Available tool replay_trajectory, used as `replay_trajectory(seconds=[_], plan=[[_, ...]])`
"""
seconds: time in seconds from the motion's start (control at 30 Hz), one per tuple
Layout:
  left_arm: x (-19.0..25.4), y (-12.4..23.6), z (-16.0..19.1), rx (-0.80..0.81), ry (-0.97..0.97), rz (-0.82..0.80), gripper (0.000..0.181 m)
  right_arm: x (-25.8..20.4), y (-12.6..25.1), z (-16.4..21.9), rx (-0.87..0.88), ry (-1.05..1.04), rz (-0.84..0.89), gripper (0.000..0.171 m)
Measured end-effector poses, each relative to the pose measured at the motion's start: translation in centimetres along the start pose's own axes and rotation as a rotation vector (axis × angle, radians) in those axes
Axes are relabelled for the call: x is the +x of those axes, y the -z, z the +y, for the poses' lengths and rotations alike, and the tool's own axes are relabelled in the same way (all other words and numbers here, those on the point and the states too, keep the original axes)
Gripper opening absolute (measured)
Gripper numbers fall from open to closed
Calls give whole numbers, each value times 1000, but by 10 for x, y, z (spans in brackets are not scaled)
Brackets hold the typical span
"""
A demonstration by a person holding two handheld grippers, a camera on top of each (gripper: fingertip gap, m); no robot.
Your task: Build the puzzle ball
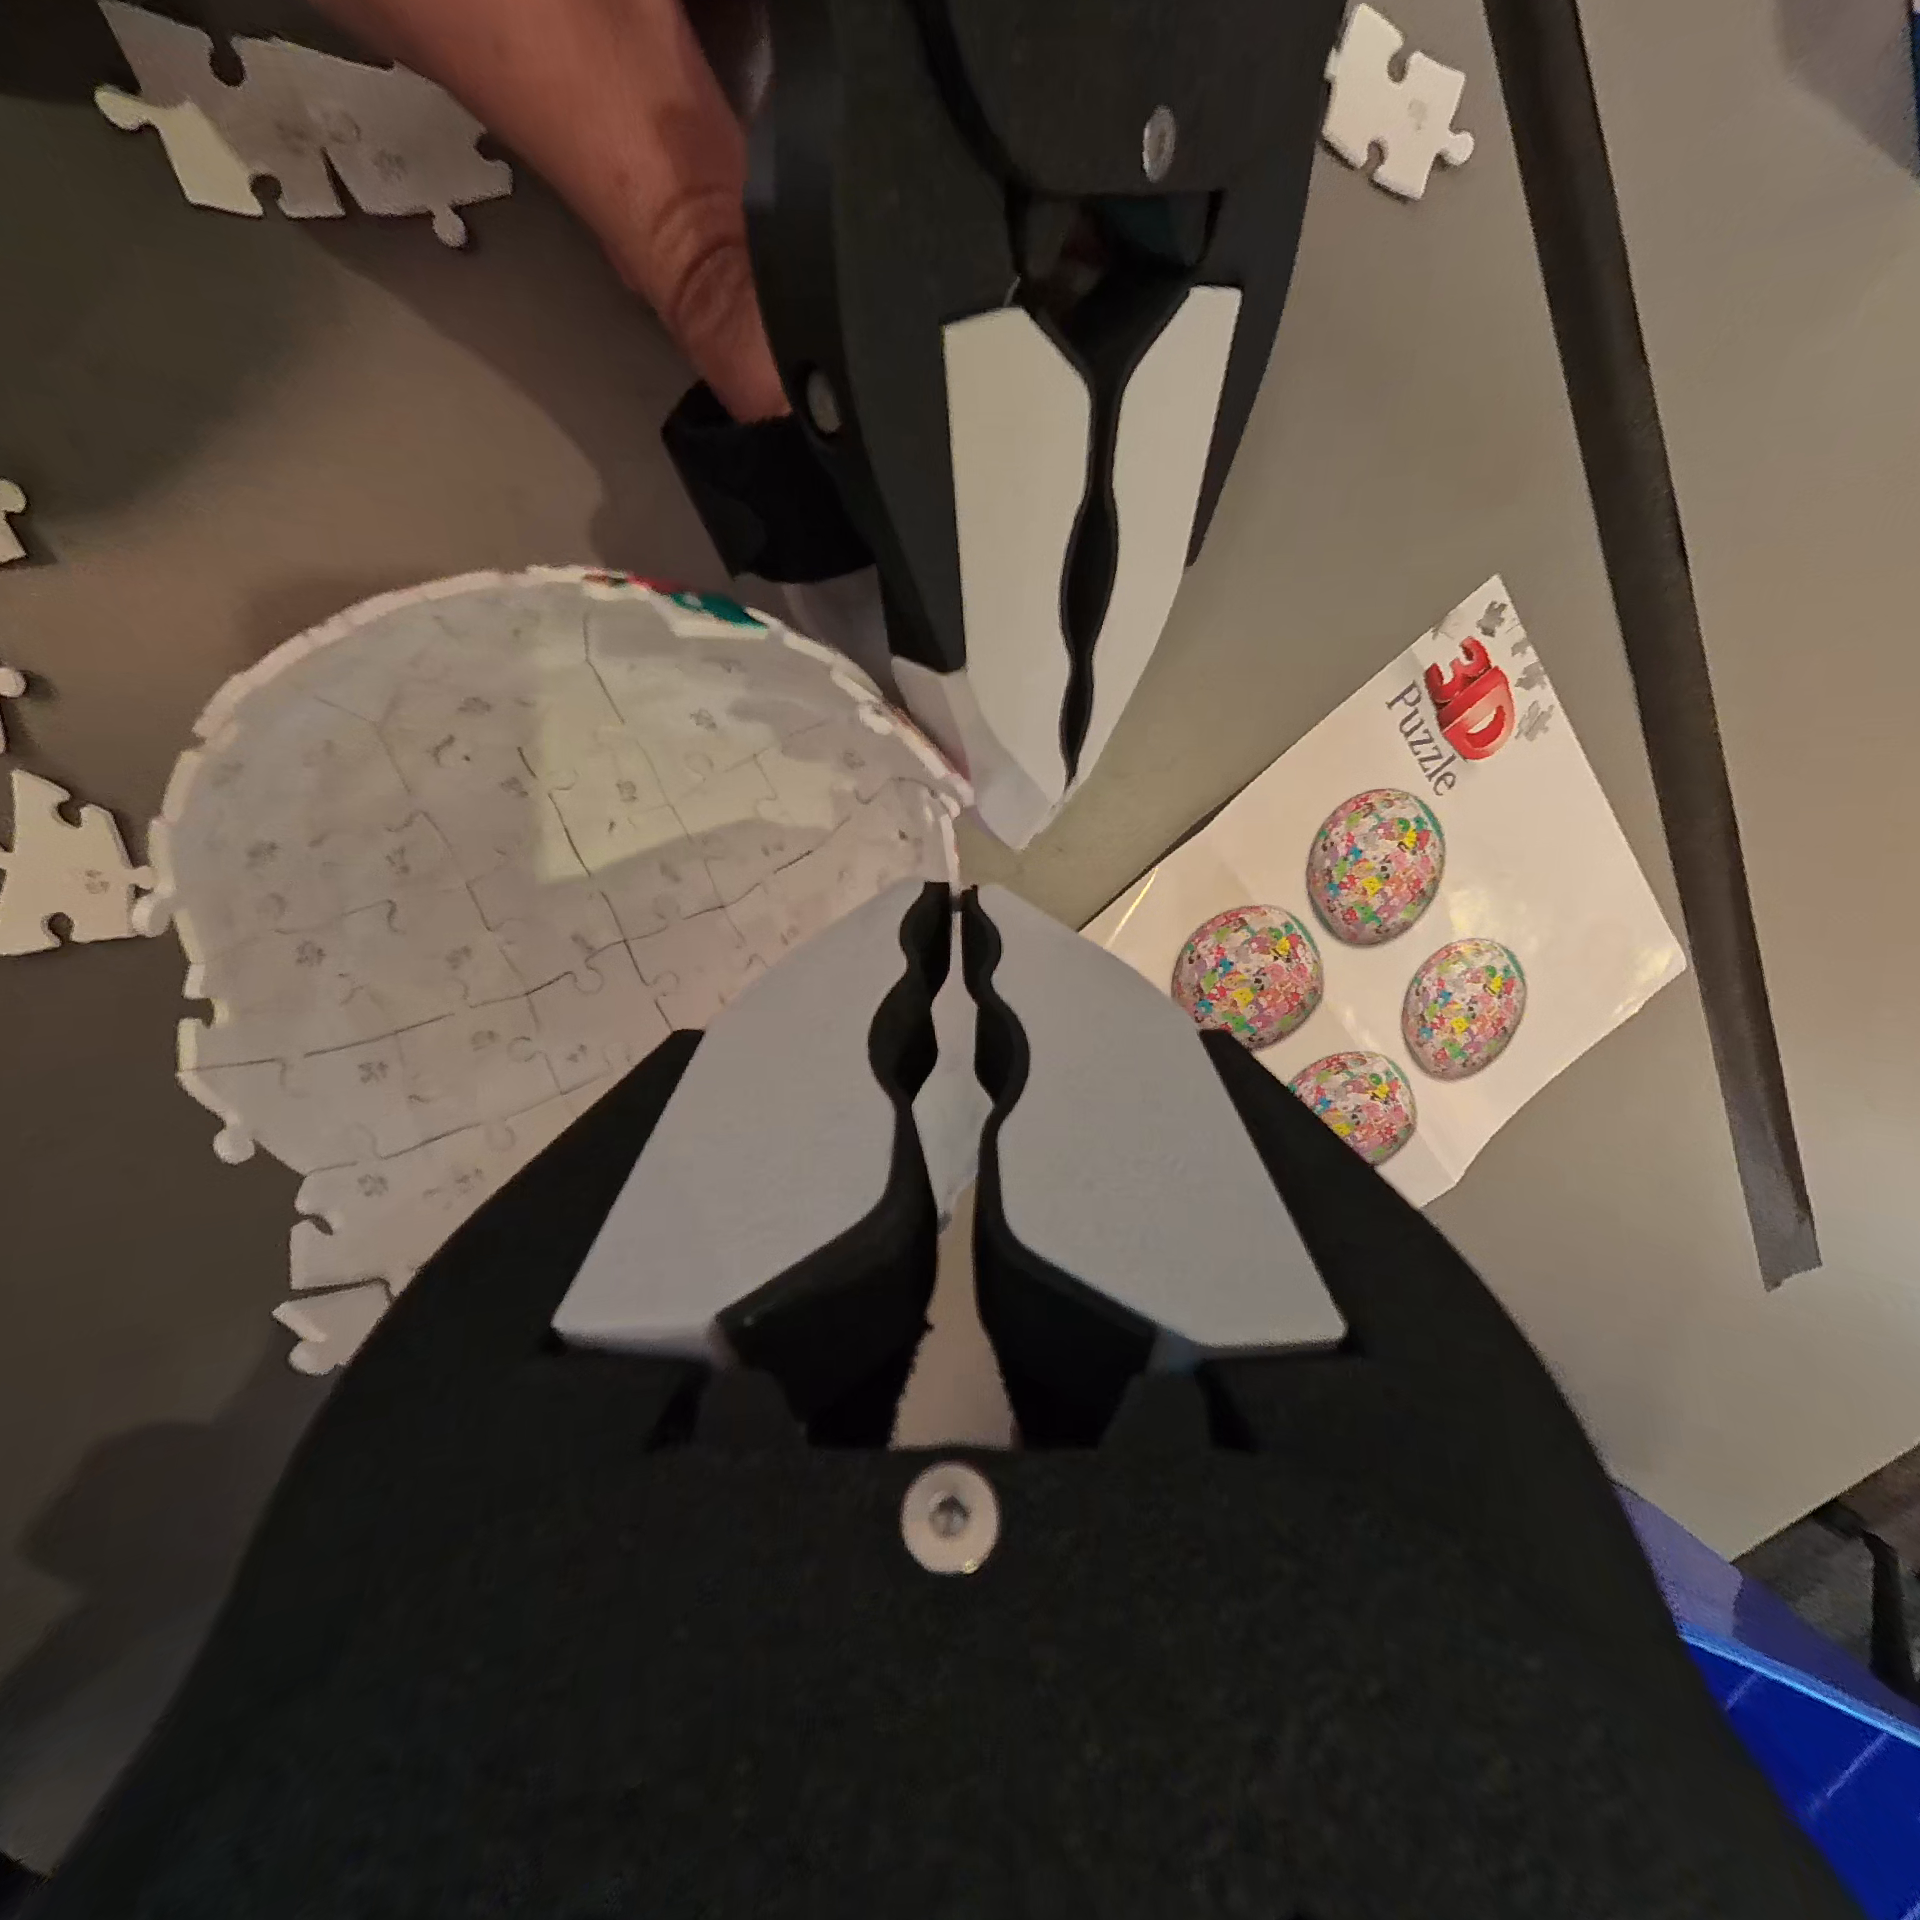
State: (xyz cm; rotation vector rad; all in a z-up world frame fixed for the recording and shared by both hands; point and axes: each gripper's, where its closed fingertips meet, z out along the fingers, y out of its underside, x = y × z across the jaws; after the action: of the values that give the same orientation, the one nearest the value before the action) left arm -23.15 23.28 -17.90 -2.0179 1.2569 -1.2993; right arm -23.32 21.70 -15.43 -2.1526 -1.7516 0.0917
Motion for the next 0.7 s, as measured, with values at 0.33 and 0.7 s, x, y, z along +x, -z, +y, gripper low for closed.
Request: replay_trajectory(seconds=[0.33,0.7], plan=[[1,-1,0,-20,-46,28,0,0,-1,0,6,-37,-28,2],[4,4,-4,-9,-97,37,0,2,-2,1,9,-79,-54,2]])
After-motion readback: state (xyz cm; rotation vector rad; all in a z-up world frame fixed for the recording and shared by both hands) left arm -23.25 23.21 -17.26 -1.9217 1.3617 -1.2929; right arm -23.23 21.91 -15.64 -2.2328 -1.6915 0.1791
